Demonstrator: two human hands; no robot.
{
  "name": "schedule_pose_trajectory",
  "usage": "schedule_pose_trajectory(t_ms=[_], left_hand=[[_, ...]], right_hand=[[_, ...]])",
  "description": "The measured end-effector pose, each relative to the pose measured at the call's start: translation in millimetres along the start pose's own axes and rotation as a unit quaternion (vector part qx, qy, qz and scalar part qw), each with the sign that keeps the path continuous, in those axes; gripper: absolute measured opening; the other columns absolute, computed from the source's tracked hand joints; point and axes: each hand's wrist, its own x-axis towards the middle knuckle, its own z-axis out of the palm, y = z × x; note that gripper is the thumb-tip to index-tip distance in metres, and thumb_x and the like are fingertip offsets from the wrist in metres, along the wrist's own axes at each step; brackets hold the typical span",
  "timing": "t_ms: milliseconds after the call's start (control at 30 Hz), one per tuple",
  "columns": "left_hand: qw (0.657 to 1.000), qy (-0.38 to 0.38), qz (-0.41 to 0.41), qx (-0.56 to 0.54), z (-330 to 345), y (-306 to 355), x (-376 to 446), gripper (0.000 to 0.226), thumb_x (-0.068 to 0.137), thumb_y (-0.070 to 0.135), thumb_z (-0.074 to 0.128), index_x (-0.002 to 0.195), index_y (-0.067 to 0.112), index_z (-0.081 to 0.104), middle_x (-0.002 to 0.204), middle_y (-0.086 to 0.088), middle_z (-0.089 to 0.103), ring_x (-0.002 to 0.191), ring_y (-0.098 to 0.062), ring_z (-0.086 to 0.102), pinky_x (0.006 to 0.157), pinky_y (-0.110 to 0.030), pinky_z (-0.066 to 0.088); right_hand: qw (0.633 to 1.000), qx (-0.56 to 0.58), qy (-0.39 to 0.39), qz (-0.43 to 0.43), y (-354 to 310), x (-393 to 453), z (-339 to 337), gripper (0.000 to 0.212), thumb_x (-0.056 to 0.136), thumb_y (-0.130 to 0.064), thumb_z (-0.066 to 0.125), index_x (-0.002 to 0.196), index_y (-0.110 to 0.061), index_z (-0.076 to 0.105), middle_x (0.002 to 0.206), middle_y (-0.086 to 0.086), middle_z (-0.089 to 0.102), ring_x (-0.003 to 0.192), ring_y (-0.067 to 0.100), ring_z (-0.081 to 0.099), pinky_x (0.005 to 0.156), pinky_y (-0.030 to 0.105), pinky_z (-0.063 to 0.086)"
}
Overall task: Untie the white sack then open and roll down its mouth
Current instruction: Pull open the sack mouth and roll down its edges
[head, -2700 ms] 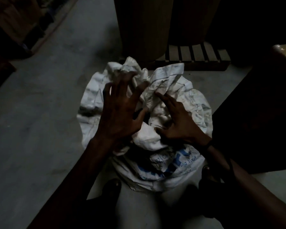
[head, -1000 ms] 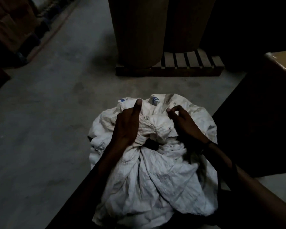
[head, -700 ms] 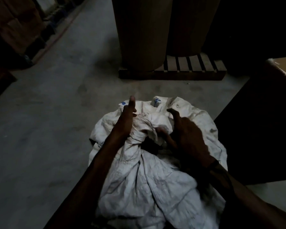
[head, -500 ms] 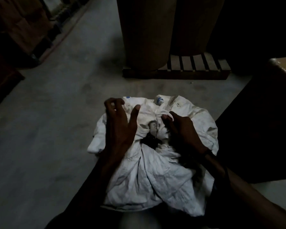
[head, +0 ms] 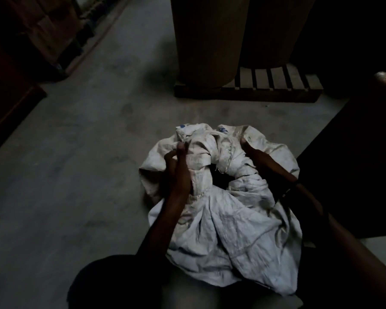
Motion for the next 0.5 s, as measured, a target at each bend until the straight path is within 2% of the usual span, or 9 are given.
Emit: schedule_pose_trajectory(t_ms=[67,133,167,200,267,333,400,433,500], left_hand=[[0.982,-0.117,-0.056,-0.134,-15.6,6.9,13.7,0.071,0.097,0.068,0.039,0.133,0.011,0.061,0.129,-0.016,0.068,0.126,-0.030,0.061,0.113,-0.046,0.044],[0.964,-0.198,-0.086,-0.157,-41.0,5.9,32.5,0.051,0.105,0.043,0.042,0.143,0.011,0.053,0.142,-0.017,0.059,0.127,-0.026,0.061,0.113,-0.041,0.046],[0.958,-0.215,-0.092,-0.164,-51.4,6.3,42.0,0.044,0.103,0.033,0.048,0.141,0.012,0.053,0.141,-0.015,0.060,0.122,-0.023,0.064,0.108,-0.038,0.050],[0.955,-0.213,-0.116,-0.169,-61.6,3.7,53.1,0.046,0.099,0.033,0.055,0.140,0.011,0.054,0.141,-0.016,0.059,0.120,-0.024,0.066,0.107,-0.038,0.051],[0.972,-0.162,-0.126,-0.115,-69.0,-7.5,75.1,0.060,0.093,0.057,0.059,0.133,0.013,0.061,0.142,-0.020,0.058,0.124,-0.031,0.063,0.113,-0.047,0.044],[0.992,-0.055,-0.089,0.064,-65.7,-8.5,79.0,0.075,0.083,0.083,0.043,0.114,0.021,0.069,0.127,-0.013,0.068,0.117,-0.030,0.063,0.110,-0.045,0.046],[0.980,0.034,-0.020,0.194,-65.4,-0.6,51.1,0.073,0.090,0.079,0.035,0.114,0.016,0.062,0.115,-0.008,0.067,0.109,-0.028,0.061,0.096,-0.034,0.044],[0.976,0.070,0.009,0.204,-67.7,-2.8,38.8,0.064,0.096,0.071,0.035,0.114,0.014,0.058,0.114,-0.009,0.066,0.108,-0.029,0.060,0.090,-0.033,0.042],[0.963,0.144,0.073,0.215,-74.2,-8.1,9.3,0.054,0.099,0.063,0.037,0.115,0.014,0.054,0.119,-0.011,0.062,0.112,-0.031,0.059,0.092,-0.038,0.044]], right_hand=[[0.999,-0.021,0.021,-0.023,1.1,6.4,-7.1,0.085,0.100,-0.069,0.036,0.134,0.004,0.062,0.141,0.029,0.059,0.134,0.043,0.054,0.111,0.046,0.043],[0.998,-0.027,0.036,-0.050,1.9,13.3,-15.6,0.085,0.101,-0.067,0.040,0.128,0.010,0.062,0.138,0.030,0.061,0.131,0.044,0.057,0.096,0.041,0.046],[0.998,-0.019,0.035,-0.051,3.1,15.8,-20.2,0.080,0.101,-0.065,0.044,0.129,0.008,0.063,0.138,0.028,0.062,0.127,0.041,0.060,0.088,0.036,0.045],[0.998,-0.017,0.042,-0.047,6.4,19.0,-23.9,0.078,0.100,-0.065,0.047,0.127,0.006,0.065,0.135,0.027,0.064,0.116,0.037,0.064,0.080,0.032,0.045],[0.993,-0.045,0.091,-0.063,11.9,18.6,-24.7,0.079,0.095,-0.069,0.053,0.106,0.007,0.072,0.113,0.027,0.073,0.083,0.027,0.065,0.062,0.022,0.046],[0.978,-0.055,0.171,-0.105,16.0,7.7,-20.1,0.075,0.094,-0.069,0.055,0.088,0.004,0.070,0.086,0.021,0.074,0.068,0.020,0.064,0.056,0.017,0.045],[0.953,-0.075,0.236,-0.174,20.7,-6.7,-18.3,0.062,0.096,-0.068,0.054,0.087,-0.009,0.067,0.078,0.006,0.073,0.073,0.014,0.067,0.067,0.028,0.049],[0.938,-0.082,0.267,-0.203,23.6,-16.1,-17.9,0.054,0.097,-0.067,0.054,0.091,-0.015,0.065,0.083,0.001,0.073,0.078,0.013,0.069,0.072,0.035,0.053],[0.905,-0.102,0.325,-0.254,31.5,-35.3,-18.8,0.046,0.099,-0.064,0.053,0.102,-0.019,0.062,0.099,-0.001,0.070,0.091,0.018,0.068,0.078,0.045,0.056]])
